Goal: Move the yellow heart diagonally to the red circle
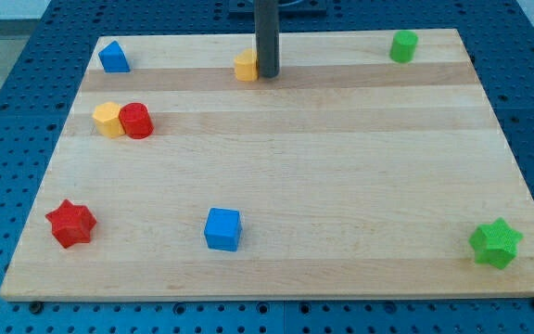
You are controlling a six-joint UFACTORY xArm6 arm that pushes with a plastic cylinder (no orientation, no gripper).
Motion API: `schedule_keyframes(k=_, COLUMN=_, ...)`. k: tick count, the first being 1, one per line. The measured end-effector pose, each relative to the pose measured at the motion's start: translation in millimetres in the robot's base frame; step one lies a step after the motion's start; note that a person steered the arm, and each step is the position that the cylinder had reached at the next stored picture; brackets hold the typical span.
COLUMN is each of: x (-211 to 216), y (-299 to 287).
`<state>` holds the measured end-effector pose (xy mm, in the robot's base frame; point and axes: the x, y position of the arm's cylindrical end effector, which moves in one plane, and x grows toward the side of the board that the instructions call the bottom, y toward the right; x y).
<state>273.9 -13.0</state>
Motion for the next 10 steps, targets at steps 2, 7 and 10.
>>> schedule_keyframes(k=2, x=-21.5, y=-11.2)
schedule_keyframes(k=7, x=20.3, y=-154.7)
schedule_keyframes(k=10, x=-39.5, y=-81.6)
